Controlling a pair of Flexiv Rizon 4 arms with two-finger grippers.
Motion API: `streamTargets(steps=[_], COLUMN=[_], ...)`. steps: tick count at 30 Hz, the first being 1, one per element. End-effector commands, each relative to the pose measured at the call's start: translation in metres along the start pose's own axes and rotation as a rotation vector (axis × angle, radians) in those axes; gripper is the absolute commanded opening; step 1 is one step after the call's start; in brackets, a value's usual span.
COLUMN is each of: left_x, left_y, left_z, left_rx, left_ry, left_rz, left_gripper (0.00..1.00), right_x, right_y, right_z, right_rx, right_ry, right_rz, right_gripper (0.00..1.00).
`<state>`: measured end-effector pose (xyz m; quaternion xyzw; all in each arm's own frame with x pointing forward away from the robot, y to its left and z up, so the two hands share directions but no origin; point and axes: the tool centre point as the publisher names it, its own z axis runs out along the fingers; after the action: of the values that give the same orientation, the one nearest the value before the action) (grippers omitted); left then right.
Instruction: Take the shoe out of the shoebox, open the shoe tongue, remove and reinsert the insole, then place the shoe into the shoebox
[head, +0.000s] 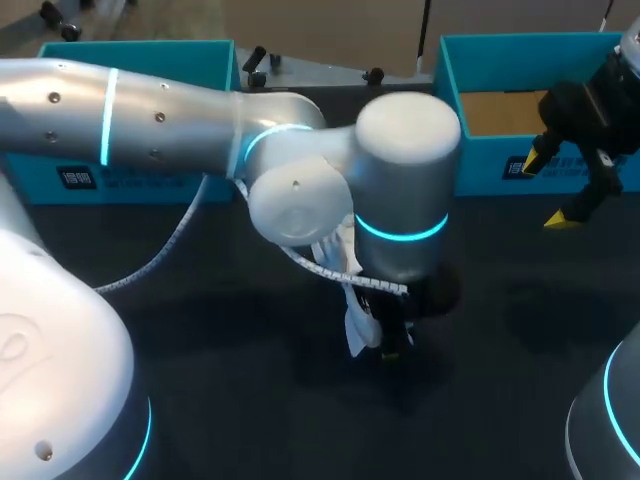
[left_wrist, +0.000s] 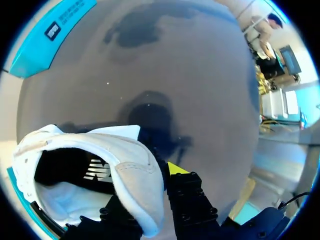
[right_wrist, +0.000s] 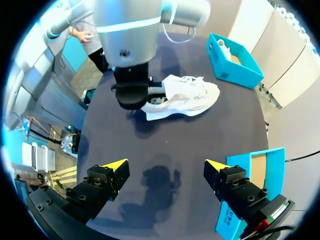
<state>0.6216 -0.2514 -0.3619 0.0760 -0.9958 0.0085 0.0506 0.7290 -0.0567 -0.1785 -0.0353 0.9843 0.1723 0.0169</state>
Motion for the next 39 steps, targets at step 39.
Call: streamTargets(steps=[39], left_x=[-0.024], left_y=[0.044], left_z=[-0.209], left_rx=[0.087], left_ry=[0.136], left_rz=[0.312], left_gripper=[0.00], right_x=[-0.001], right_y=[0.000], right_z=[0.001], right_rx=[0.001], right_ry=[0.002], right_rz=[0.000], right_gripper=[1.00])
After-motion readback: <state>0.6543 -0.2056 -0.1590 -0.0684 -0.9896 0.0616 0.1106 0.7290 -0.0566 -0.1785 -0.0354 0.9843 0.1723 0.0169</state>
